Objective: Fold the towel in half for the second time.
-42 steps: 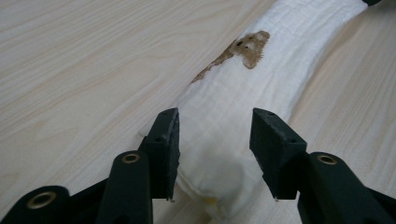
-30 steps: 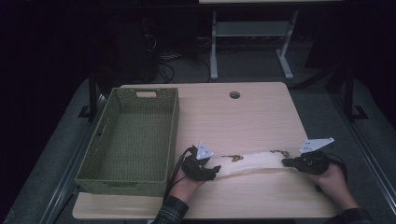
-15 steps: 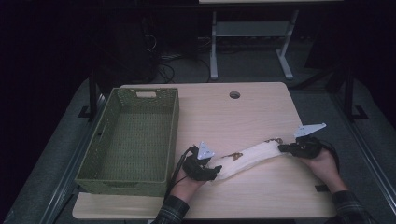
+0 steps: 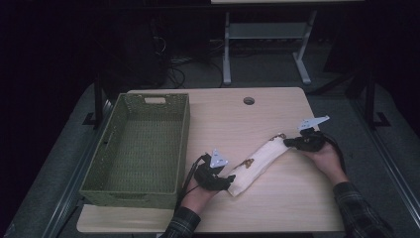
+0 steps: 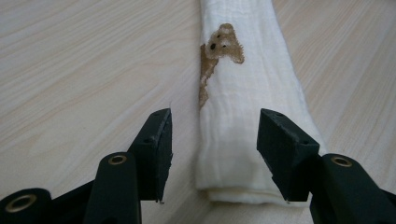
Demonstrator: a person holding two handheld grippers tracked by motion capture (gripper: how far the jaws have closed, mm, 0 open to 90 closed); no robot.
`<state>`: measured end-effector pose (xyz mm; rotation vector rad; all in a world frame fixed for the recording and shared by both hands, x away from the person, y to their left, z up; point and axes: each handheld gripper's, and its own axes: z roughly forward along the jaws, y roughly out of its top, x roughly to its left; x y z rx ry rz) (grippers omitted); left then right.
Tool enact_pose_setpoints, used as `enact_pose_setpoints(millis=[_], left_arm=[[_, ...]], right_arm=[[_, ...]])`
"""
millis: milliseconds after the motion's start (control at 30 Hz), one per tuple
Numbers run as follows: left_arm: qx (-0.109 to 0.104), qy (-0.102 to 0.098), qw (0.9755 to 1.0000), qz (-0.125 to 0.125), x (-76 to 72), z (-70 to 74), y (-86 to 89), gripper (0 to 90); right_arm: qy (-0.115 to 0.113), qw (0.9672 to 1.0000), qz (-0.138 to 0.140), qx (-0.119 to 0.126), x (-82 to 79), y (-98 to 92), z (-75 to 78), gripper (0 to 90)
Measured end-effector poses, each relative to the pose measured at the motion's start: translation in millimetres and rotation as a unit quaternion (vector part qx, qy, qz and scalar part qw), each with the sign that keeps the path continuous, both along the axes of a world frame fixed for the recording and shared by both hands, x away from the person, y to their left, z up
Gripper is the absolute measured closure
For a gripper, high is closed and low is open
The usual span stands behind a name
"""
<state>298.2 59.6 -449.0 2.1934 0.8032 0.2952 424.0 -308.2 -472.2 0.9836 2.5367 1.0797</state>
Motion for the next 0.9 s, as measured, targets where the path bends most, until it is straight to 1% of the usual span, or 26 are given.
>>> enact_pose_setpoints(millis=[33, 67, 133, 167, 200, 233, 300, 333, 367, 433, 467, 500, 533, 567, 600, 633, 667, 700, 767, 867, 900], left_arm=[[-0.001, 0.001, 1.0, 0.001, 0.9, -0.2, 0.1, 45.2], [-0.003, 0.003, 1.0, 0.002, 1.9, -0.5, -0.2, 45.8], [-0.001, 0.008, 1.0, -0.003, 5.2, 0.0, -0.3, 48.6], [0.002, 0.012, 0.9999, -0.004, 7.0, 0.4, -0.8, 52.0], [0.003, 0.012, 0.9999, -0.004, 9.3, 0.1, -1.8, 54.6], [0.006, 0.015, 0.9999, -0.003, 11.5, -0.2, -3.1, 58.4], [0.017, 0.018, 0.9997, 0.001, 15.9, -1.5, -5.3, 66.5], [0.024, 0.016, 0.9996, 0.004, 18.9, -3.0, -6.4, 70.6], [0.027, 0.019, 0.9994, 0.006, 20.6, -3.9, -6.8, 74.8], [0.04, 0.021, 0.999, 0.005, 25.3, -7.2, -7.2, 80.5], [0.053, 0.021, 0.9984, 0.004, 27.5, -10.0, -8.1, 82.1], [0.057, 0.025, 0.9981, 0.005, 28.4, -12.1, -8.7, 82.7], [0.053, 0.026, 0.9982, 0.002, 29.7, -13.6, -8.2, 83.7], [0.047, 0.035, 0.9983, 0.004, 29.4, -13.7, -8.6, 85.0], [0.05, 0.034, 0.9982, 0.001, 29.1, -13.2, -8.8, 85.4], [0.046, 0.039, 0.9982, 0.0, 27.5, -13.2, -9.7, 85.7], [0.038, 0.044, 0.9983, -0.004, 25.2, -13.4, -10.8, 85.9], [0.039, 0.046, 0.9981, -0.011, 24.0, -13.2, -11.2, 86.5], [0.034, 0.051, 0.9979, -0.021, 21.4, -13.0, -12.9, 86.9], [0.024, 0.059, 0.9972, -0.039, 15.7, -11.9, -18.6, 87.2], [0.02, 0.059, 0.9971, -0.043, 14.3, -11.8, -20.2, 87.2]], right_arm=[[-0.002, 1.0, 0.001, 0.001, 1.8, 0.6, -0.5, 89.6], [0.0, 1.0, -0.003, 0.007, 2.8, 1.4, -0.9, 89.3], [-0.006, 0.9999, -0.008, 0.007, 1.2, 0.7, 0.2, 78.9], [-0.012, 0.9999, -0.006, 0.007, -1.0, -1.6, 2.5, 73.9], [-0.01, 0.9998, -0.013, 0.015, -4.8, -3.0, 5.8, 71.6], [-0.017, 0.9996, -0.012, 0.021, -7.5, -5.8, 8.5, 68.3], [-0.013, 0.9992, -0.016, 0.036, -15.2, -8.8, 13.8, 61.0], [-0.013, 0.9991, -0.014, 0.037, -17.5, -9.7, 15.1, 59.1], [-0.017, 0.9992, -0.013, 0.035, -21.5, -10.7, 16.9, 56.6], [-0.021, 0.999, -0.015, 0.036, -26.2, -11.1, 18.4, 52.5], [-0.021, 0.999, -0.013, 0.037, -26.8, -11.4, 18.6, 50.7], [-0.024, 0.9989, -0.011, 0.039, -26.7, -11.1, 18.5, 48.8], [-0.022, 0.9988, -0.014, 0.04, -26.8, -10.6, 19.1, 47.4], [-0.022, 0.9988, -0.014, 0.041, -26.2, -10.2, 19.3, 46.0], [-0.021, 0.9988, -0.014, 0.042, -25.5, -9.0, 19.0, 44.7], [-0.021, 0.9988, -0.013, 0.042, -25.0, -8.3, 18.6, 43.7], [-0.022, 0.9989, -0.011, 0.04, -24.7, -7.4, 17.9, 43.0], [-0.018, 0.999, -0.012, 0.039, -24.8, -5.8, 17.3, 42.0], [-0.022, 0.9991, -0.01, 0.035, -24.5, -5.6, 16.8, 41.0], [-0.021, 0.9989, -0.017, 0.039, -25.4, -6.2, 18.3, 40.1], [-0.026, 0.9987, -0.014, 0.04, -25.1, -7.2, 18.4, 40.0]])
